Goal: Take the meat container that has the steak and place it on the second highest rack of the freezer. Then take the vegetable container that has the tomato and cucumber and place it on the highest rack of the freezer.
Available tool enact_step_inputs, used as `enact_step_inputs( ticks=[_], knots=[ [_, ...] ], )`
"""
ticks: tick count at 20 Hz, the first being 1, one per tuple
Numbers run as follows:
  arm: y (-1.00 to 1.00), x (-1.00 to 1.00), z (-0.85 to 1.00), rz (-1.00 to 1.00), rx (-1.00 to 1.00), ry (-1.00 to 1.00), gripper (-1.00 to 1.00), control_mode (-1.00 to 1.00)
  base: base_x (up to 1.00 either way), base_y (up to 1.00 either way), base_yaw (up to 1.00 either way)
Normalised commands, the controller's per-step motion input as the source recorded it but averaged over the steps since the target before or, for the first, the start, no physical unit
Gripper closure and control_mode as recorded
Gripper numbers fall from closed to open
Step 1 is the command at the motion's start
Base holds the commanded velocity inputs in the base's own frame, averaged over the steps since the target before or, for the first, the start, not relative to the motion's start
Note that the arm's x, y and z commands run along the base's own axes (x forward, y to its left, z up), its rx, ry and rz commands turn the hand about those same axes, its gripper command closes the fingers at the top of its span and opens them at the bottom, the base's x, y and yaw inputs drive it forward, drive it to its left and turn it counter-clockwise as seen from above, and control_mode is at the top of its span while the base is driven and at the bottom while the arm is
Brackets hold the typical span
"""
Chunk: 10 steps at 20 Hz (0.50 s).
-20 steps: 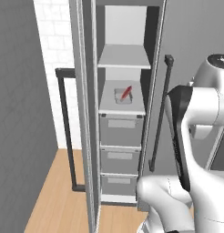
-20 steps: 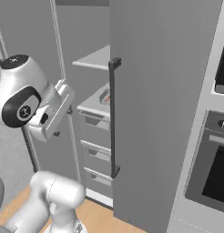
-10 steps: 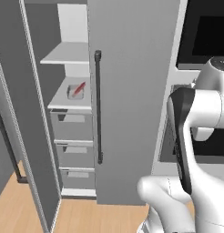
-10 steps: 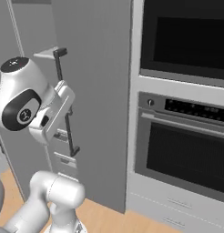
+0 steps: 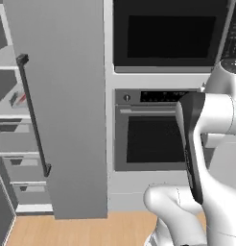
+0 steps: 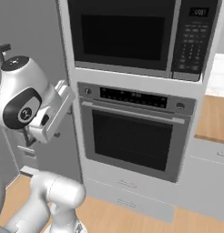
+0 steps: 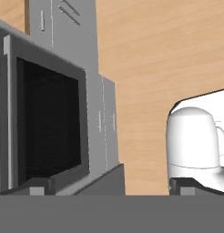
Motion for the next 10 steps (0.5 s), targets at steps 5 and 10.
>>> enact_step_inputs(
  ticks=[5, 10],
  knots=[
    [0.0, 0.0, 0.0, 0.0, 0.0, 0.0, -1.0, 1.0, 0.15, -1.0, -0.27],
    [0.0, 0.0, 0.0, 0.0, 0.0, 0.0, -1.0, 1.0, 0.37, -1.0, -0.05]
  ],
)
